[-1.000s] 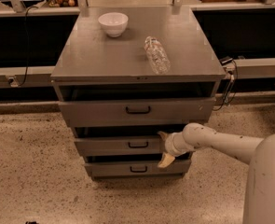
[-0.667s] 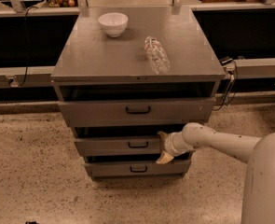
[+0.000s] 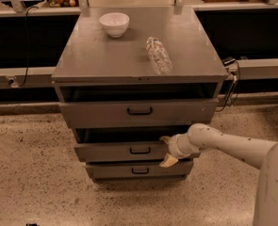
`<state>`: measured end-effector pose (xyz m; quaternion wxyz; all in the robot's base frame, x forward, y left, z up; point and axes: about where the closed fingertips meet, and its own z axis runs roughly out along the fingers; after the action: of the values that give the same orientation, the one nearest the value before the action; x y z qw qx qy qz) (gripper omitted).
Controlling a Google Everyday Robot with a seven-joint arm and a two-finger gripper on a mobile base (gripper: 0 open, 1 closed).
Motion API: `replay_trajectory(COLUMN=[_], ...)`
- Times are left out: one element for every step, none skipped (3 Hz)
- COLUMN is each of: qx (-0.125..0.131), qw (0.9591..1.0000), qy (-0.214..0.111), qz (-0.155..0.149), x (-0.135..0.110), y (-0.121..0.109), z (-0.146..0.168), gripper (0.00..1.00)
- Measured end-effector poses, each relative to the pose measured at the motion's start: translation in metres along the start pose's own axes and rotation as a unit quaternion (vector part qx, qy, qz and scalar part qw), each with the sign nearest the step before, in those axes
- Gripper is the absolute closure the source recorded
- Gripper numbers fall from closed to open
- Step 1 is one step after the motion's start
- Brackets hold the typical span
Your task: Open middle drawer
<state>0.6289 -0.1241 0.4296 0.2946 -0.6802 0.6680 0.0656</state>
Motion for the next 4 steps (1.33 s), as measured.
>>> replay_trajectory(qx=[-0.005,-0.01,-0.01,-0.025], qw=[0.9993,0.999,0.999,0.9992], qy=[-0.037,-0.042,-0.042,-0.027], qz=[0.007,0.01,0.01,0.015], x=[-0.013,-0.012,-0.012,-0.006], y=[0.008,0.014,0.014,0.018], z=[-0.036,-0.038,-0.038,-0.026], gripper=[0.18,0.0,0.0,0.0])
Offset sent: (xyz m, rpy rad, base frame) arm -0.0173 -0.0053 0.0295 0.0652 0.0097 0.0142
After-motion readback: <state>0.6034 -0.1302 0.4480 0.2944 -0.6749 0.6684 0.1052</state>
